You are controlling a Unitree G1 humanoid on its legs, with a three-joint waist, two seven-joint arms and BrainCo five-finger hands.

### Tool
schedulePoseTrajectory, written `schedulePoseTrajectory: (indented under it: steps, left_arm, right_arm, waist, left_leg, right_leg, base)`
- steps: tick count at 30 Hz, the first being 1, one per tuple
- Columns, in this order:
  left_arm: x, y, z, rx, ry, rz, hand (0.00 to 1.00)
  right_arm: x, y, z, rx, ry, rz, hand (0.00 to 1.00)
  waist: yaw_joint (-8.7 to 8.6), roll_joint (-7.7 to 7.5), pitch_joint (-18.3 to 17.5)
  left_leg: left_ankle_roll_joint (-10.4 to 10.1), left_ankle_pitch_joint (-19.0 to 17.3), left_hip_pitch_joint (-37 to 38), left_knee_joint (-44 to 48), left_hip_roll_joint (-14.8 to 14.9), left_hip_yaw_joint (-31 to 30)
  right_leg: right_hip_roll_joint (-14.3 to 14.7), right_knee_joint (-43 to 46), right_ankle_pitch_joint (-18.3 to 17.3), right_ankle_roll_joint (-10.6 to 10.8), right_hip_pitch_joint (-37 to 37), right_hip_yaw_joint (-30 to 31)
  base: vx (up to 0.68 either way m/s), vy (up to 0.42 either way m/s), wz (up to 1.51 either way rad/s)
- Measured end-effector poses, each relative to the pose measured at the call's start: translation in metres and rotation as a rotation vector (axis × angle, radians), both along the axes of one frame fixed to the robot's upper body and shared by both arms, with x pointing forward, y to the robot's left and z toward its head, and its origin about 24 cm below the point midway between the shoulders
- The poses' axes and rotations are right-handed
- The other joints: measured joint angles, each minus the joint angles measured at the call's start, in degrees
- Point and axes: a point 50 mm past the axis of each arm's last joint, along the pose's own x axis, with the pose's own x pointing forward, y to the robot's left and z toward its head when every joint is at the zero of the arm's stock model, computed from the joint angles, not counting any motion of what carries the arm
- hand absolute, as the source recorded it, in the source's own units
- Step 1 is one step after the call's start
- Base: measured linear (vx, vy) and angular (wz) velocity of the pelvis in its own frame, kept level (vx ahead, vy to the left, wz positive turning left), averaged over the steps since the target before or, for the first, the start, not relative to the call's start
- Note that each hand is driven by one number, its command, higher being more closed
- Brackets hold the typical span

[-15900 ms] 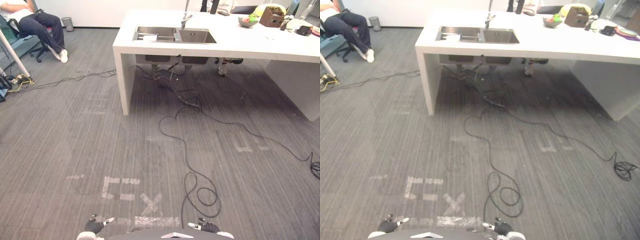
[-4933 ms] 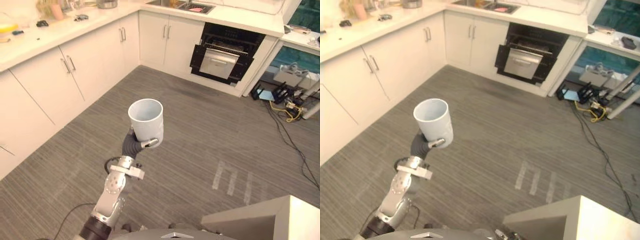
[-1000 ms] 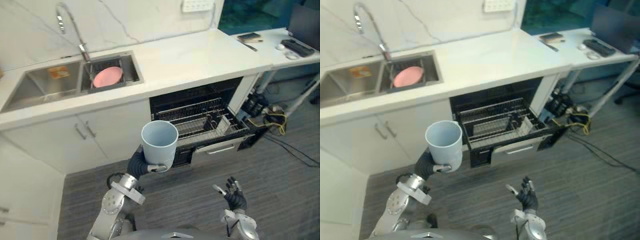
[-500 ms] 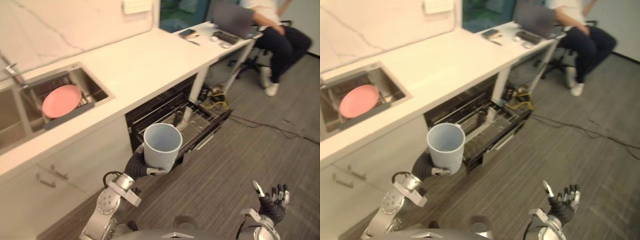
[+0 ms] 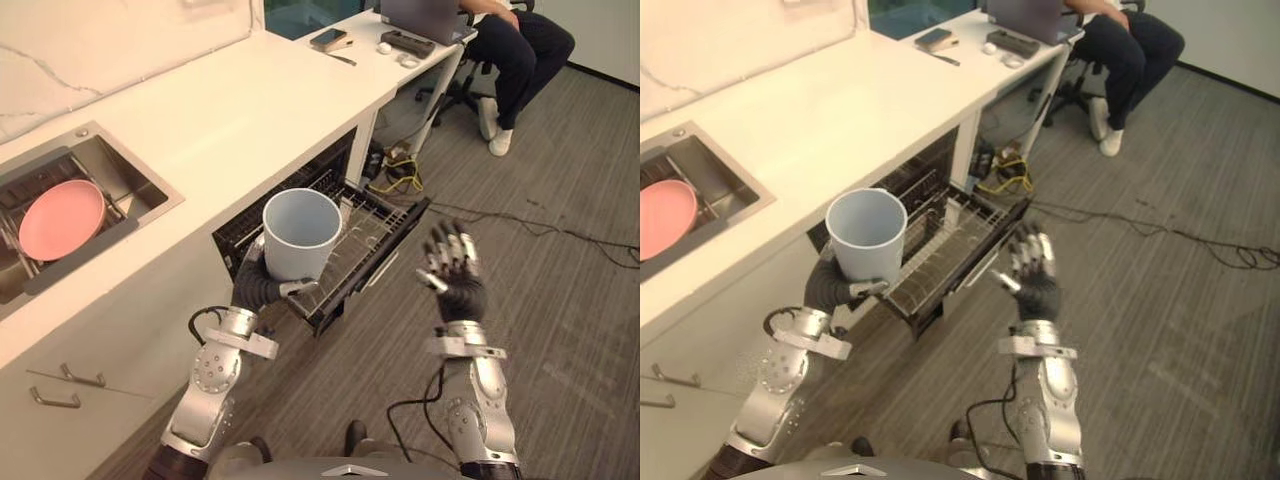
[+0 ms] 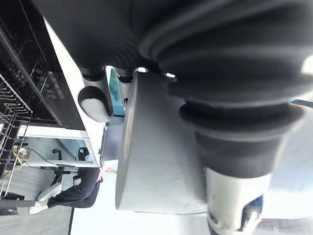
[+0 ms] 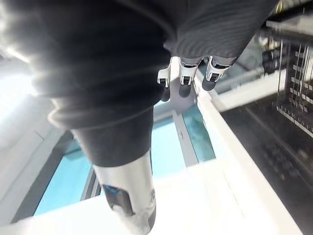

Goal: Walk over to the sink, pick up the cup, carry it to the dishwasher, place the cup inside the dishwasher, then close the dishwasher door

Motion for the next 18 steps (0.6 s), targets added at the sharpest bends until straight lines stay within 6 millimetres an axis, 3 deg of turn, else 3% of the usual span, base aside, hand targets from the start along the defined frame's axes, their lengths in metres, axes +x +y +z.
schedulePoseTrajectory:
  steps: [6, 13, 18]
  left_arm:
    - [0.010, 0.000, -0.001, 0.130, -0.063, 0.171, 1.00]
    - [0.015, 0.001, -0.011, 0.263, -0.088, 0.299, 1.00]
    - [0.015, -0.005, -0.017, 0.309, -0.090, 0.316, 1.00]
  right_arm:
    - [0.008, 0.026, 0.011, -0.002, -0.056, 0.206, 0.00]
    - [0.010, 0.042, 0.027, 0.055, -0.133, 0.295, 0.00]
    - [0.007, 0.057, 0.027, 0.085, -0.139, 0.377, 0.00]
  waist:
    - [0.30, -0.09, -0.1]
    - [0.30, -0.90, -0.6]
    - [0.26, -1.36, -1.1]
  left_leg:
    - [1.3, 3.5, 2.0, -5.0, -2.5, -0.7]
    - [2.2, 6.7, 4.0, -10.4, -4.5, -1.3]
    - [2.0, 8.2, 5.5, -14.4, -5.5, -1.2]
  right_leg:
    - [-1.2, -0.6, 1.6, 0.2, 0.2, -0.4]
    - [-2.2, -1.6, 3.2, 0.5, 0.6, -1.4]
    - [-2.5, -1.8, 3.1, 0.9, 0.6, -1.4]
  base:
    - [-0.03, 0.043, 0.12]
    - [-0.09, 0.031, 0.07]
    - [-0.10, 0.015, -0.02]
